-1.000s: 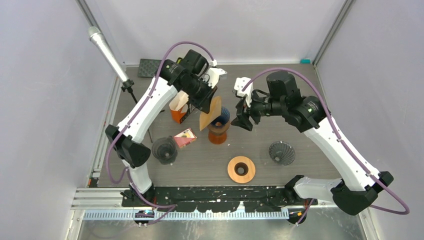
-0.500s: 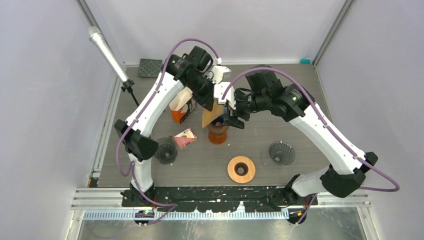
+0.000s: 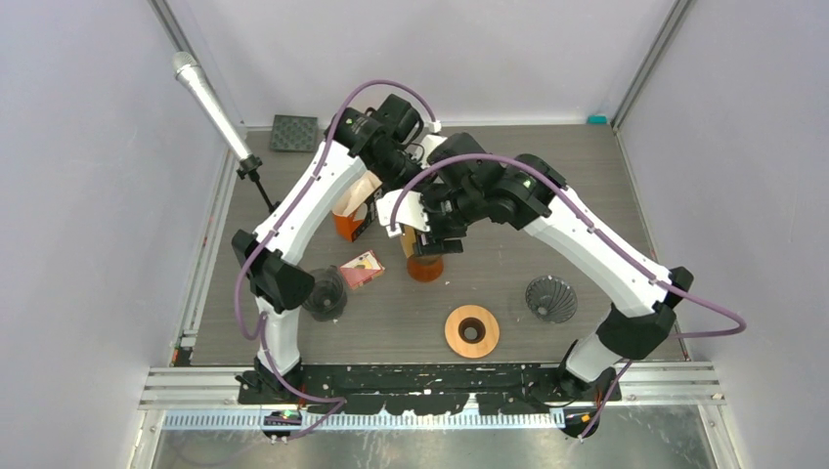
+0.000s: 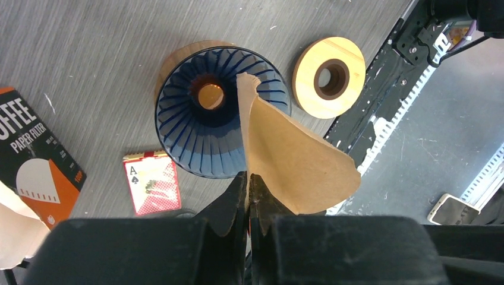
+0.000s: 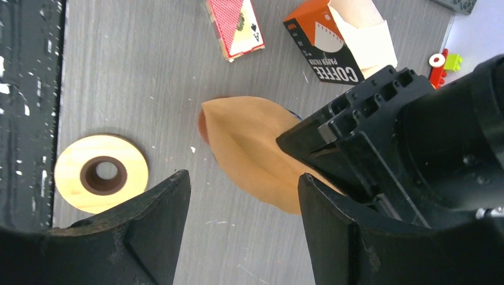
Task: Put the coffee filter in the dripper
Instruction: Place the coffee filter in the coffee dripper.
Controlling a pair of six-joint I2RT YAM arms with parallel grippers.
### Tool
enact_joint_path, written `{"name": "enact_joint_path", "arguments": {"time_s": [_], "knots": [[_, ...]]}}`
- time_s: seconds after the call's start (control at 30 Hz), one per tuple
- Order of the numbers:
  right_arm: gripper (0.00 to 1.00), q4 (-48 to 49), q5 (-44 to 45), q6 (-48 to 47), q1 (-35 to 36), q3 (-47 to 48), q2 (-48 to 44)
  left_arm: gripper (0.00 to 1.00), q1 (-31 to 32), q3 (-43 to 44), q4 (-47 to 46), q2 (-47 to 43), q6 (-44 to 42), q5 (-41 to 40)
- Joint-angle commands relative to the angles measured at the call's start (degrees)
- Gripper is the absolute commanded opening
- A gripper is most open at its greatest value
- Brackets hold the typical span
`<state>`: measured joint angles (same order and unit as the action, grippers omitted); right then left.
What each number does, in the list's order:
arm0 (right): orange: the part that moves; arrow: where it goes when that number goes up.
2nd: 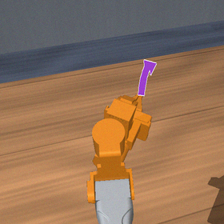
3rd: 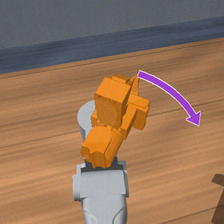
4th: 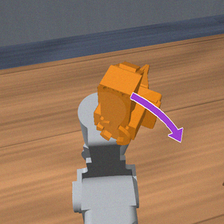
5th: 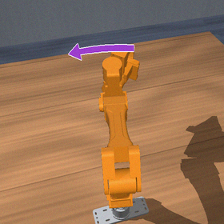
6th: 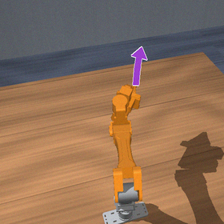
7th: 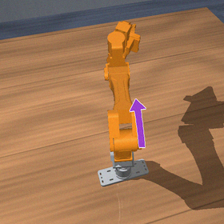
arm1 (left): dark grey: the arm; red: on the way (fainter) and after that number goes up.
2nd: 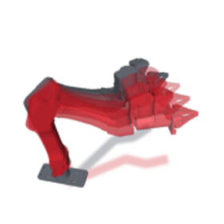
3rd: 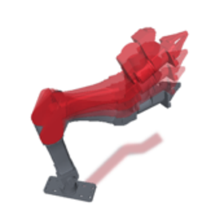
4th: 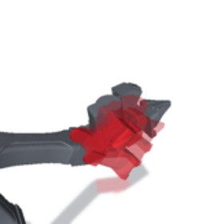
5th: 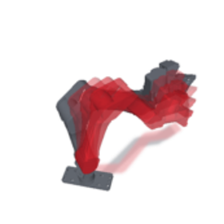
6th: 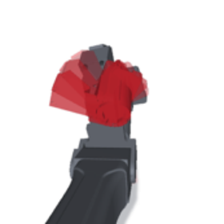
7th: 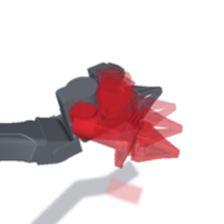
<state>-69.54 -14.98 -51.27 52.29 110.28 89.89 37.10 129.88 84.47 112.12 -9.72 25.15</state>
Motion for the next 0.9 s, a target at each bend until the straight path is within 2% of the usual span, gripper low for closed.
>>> {"name": "enact_joint_path", "arguments": {"time_s": [0.0,0.13,0.6,0.87], "knots": [[0.71,-5.12,5.81,-5.45,1.14,5.82,2.73,0.04,0.57,2.30,1.23,-0.35,-1.34,1.72],[0.70,-7.53,9.28,-7.80,2.24,6.18,4.31,0.04,0.58,2.52,1.56,-0.49,-1.63,1.68],[0.69,-8.38,10.83,-8.15,2.65,3.07,3.86,0.03,0.57,2.83,2.04,-0.33,-2.00,1.83],[0.64,-7.39,17.57,-9.47,5.00,2.65,5.79,0.03,0.55,2.70,2.36,-0.17,-2.19,2.25]]}}
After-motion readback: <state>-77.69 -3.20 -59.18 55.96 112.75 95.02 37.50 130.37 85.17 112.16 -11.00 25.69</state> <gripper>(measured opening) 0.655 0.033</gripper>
